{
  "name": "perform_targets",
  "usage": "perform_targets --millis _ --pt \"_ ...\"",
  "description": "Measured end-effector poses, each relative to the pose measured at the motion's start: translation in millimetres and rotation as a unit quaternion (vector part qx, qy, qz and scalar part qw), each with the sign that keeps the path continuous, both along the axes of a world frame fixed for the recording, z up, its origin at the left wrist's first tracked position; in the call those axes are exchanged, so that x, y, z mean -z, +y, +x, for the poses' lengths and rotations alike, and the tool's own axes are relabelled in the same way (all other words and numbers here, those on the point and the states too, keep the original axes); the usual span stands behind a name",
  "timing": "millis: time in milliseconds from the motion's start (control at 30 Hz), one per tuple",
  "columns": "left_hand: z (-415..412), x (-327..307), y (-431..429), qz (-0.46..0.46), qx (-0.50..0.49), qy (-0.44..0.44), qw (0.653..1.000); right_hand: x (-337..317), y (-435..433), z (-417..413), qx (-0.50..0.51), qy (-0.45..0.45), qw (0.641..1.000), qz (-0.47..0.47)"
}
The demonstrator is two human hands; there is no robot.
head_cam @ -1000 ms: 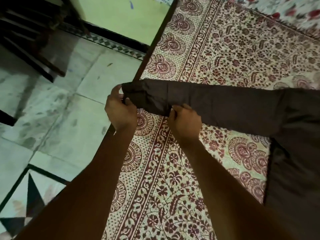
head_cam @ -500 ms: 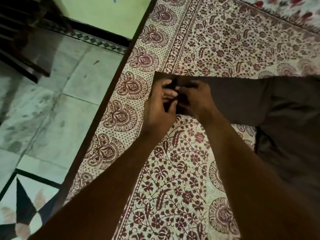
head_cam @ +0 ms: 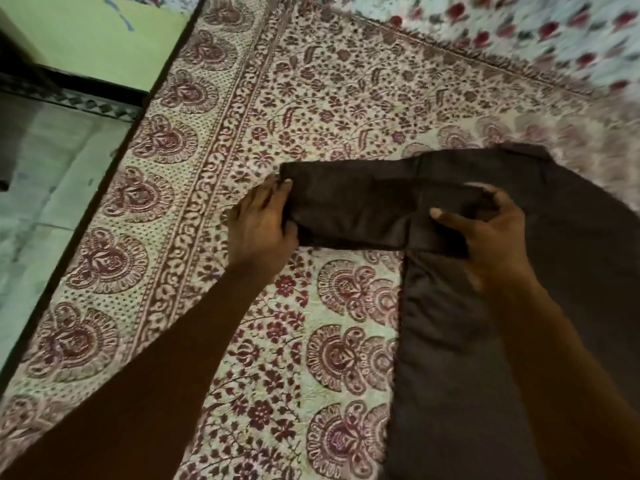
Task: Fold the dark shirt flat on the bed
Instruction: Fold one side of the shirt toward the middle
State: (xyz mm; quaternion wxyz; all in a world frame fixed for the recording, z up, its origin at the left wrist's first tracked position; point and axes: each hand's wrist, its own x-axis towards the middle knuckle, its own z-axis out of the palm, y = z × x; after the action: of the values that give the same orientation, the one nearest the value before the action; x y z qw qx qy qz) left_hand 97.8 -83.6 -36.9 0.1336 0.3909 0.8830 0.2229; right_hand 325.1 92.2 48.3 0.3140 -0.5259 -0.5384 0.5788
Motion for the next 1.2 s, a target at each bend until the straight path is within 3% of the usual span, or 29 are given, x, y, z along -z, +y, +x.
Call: perform_targets --millis 167,400,600,733,800,1000,1200 --pt "66 4 57 -0.019 0.015 0.007 1.000 -4 58 90 0.066 -0.038 0.996 0.035" --pt "182 -7 139 0.046 0.074 0.024 0.996 8 137 210 0.130 -0.080 0.984 0.096" --pt "283 -4 215 0.008 0.107 -0.019 0.994 25 206 295 0.132 -0.224 0.952 0.161" --pt "340 13 258 -0.069 0.173 -0.013 0.982 45 222 340 0.037 -0.339 0.917 0.206" --pt "359 20 271 -0.095 0.191 -0.003 0.977 57 230 360 0.022 -0.360 0.909 0.209" --pt "384 29 295 -0.112 0.225 0.017 0.968 66 279 403 0.124 -0.397 0.891 0.181" --pt "399 36 313 -0.120 0.267 0.039 0.955 80 293 416 0.094 -0.472 0.867 0.129"
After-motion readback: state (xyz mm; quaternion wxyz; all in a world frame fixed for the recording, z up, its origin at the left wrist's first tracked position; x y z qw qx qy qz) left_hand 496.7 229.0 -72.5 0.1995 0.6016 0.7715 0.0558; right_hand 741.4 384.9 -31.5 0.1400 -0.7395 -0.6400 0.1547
